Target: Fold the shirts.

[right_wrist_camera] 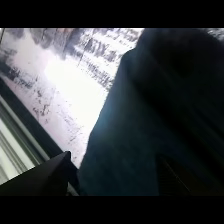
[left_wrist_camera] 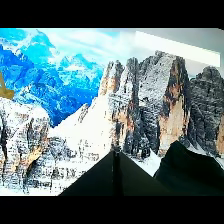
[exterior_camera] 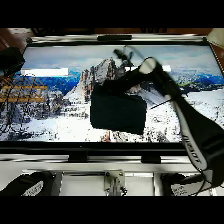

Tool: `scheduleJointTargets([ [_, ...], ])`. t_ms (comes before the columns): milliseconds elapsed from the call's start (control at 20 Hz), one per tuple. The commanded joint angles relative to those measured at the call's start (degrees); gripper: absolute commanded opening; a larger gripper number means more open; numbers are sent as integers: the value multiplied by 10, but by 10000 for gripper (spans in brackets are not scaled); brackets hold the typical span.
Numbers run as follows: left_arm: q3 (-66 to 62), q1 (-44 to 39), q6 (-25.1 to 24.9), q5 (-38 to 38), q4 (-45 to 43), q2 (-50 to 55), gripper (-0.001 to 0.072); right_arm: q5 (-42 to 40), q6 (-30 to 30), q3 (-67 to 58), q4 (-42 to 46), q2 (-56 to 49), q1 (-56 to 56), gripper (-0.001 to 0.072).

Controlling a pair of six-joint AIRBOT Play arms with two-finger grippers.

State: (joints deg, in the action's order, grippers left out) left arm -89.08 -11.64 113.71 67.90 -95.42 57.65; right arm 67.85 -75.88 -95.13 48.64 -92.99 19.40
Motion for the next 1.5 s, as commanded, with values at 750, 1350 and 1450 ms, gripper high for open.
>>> scheduleJointTargets([
  [750,53,2,2,21,3,-2,47,50,145,338,-77,23,-229,691],
  [1350,53,2,17,23,5,-2,47,-3,202,260,-156,-32,-171,91],
  [1450,53,2,17,24,5,-2,47,16,195,193,-151,-32,-219,91],
])
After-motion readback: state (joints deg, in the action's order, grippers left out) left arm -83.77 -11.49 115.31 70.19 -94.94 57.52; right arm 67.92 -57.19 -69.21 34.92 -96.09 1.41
